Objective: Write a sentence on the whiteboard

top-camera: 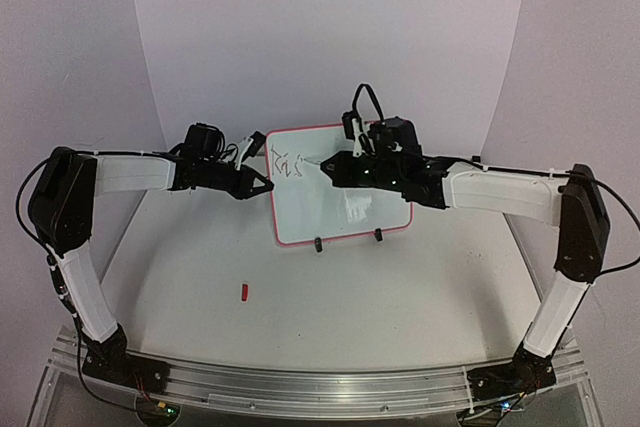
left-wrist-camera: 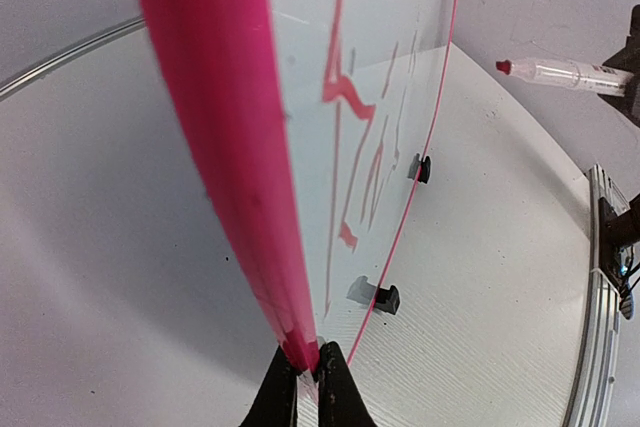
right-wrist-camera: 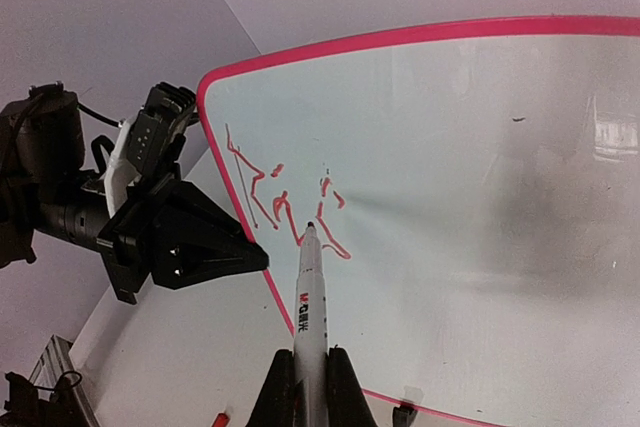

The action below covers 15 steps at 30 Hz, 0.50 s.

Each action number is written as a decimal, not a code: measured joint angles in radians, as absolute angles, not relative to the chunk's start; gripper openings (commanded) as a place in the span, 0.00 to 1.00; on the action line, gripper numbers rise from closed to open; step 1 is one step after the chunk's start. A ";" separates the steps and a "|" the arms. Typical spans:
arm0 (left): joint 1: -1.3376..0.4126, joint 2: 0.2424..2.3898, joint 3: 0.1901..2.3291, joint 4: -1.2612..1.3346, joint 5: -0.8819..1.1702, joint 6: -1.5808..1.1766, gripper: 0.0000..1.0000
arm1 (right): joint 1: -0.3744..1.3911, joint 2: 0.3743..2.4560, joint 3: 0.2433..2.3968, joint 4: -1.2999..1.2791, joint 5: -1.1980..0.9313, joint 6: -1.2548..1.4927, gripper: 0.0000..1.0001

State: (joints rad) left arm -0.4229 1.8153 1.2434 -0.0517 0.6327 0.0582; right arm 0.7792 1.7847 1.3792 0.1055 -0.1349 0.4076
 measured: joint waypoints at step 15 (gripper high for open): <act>-0.425 1.815 1.244 -0.052 0.633 0.060 0.00 | 0.748 1.832 1.382 0.104 -0.144 0.409 0.00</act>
State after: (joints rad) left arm -0.4248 1.8153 1.2438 -0.0521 0.6327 0.0605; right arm 0.7475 1.8320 1.3815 0.1043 -0.1436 0.4088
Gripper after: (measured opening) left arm 0.047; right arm 0.065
